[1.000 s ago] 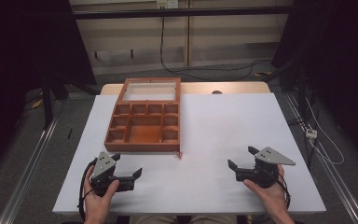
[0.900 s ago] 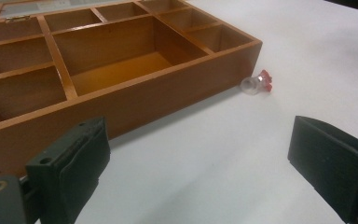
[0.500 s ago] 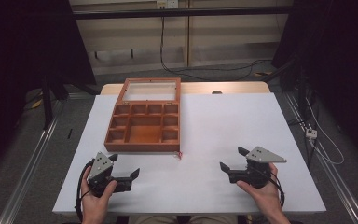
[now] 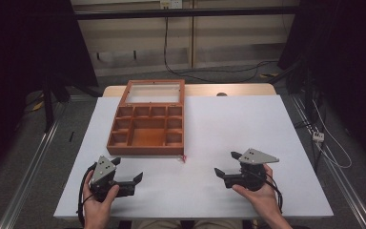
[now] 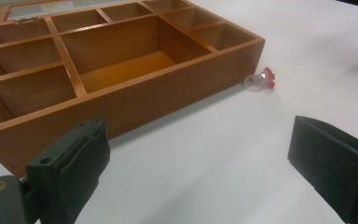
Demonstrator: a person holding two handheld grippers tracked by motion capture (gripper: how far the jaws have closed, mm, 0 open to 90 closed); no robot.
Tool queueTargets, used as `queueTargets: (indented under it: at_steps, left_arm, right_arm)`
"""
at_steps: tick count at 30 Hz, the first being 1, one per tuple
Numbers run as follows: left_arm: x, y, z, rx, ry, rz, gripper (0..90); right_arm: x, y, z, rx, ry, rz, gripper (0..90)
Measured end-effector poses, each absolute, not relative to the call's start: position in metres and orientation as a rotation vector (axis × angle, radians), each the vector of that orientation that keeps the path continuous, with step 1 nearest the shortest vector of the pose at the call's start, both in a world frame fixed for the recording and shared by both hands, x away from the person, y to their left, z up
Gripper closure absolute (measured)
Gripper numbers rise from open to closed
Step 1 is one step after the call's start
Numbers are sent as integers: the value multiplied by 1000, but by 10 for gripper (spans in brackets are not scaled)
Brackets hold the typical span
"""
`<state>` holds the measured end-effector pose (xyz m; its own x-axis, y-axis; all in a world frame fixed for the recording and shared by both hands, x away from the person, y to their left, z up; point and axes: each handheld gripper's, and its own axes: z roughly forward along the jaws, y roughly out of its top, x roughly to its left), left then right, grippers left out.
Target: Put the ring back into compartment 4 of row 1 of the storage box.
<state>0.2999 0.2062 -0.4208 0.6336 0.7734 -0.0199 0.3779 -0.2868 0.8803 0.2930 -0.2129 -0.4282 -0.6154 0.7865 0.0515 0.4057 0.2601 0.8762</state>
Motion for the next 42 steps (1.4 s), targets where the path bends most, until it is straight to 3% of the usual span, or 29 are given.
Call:
queueTargets:
  at_steps: [14,42]
  left_arm:
    - [301,204,-421,1912,896,518,51]
    - [301,203,-421,1912,899,513,51]
  right_arm:
    - [307,-184,-428,983,2241,1288,166]
    - [360,-131,-429,938,2350,1261,343]
